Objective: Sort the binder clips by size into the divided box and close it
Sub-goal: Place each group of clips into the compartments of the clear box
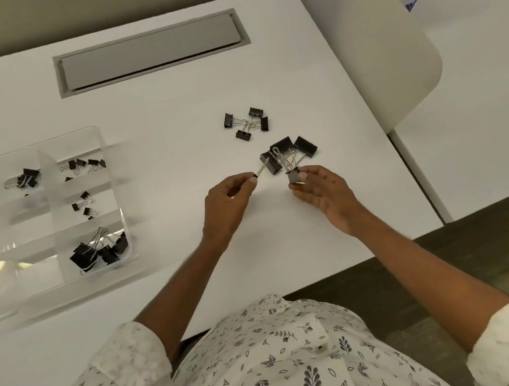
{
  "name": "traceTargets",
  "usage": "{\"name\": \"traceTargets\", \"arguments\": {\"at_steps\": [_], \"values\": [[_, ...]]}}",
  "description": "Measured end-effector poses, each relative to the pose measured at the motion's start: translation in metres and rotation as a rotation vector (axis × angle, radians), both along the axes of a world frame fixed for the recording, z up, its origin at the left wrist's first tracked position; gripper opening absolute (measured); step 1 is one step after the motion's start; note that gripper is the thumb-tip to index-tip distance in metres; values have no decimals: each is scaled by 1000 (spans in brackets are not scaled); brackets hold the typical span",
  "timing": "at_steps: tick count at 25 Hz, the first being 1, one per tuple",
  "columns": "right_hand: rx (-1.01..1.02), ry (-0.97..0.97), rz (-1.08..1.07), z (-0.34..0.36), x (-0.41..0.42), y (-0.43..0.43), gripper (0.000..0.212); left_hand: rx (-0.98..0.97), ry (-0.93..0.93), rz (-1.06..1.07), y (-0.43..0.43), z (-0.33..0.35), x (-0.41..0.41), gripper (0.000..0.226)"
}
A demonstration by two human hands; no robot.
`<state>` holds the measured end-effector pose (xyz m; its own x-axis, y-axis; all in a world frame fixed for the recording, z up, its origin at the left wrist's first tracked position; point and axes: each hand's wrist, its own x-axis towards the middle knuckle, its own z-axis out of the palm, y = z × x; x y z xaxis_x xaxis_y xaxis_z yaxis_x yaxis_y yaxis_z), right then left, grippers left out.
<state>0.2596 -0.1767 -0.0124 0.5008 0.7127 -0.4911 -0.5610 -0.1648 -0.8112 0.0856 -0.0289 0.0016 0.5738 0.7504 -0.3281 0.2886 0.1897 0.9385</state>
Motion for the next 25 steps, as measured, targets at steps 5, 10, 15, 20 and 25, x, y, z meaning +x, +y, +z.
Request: {"name": "traceTargets", "arguments": {"at_steps": [5,10,15,20,25], "values": [[120,469,-134,13,-30,32,33,-571,-295,264,21,11,-41,25],[64,482,49,24,-88,84,19,-640,-409,357,47,33,-105,17],[64,178,296,40,-164,146,17,-148,-176,417,98,51,-201,23],[24,-475,507,63,-244,215,28,303,141,481,166,44,-294,31],[-10,-947,575,51,-296,279,33,521,234,329,210,17,-325,46]]}}
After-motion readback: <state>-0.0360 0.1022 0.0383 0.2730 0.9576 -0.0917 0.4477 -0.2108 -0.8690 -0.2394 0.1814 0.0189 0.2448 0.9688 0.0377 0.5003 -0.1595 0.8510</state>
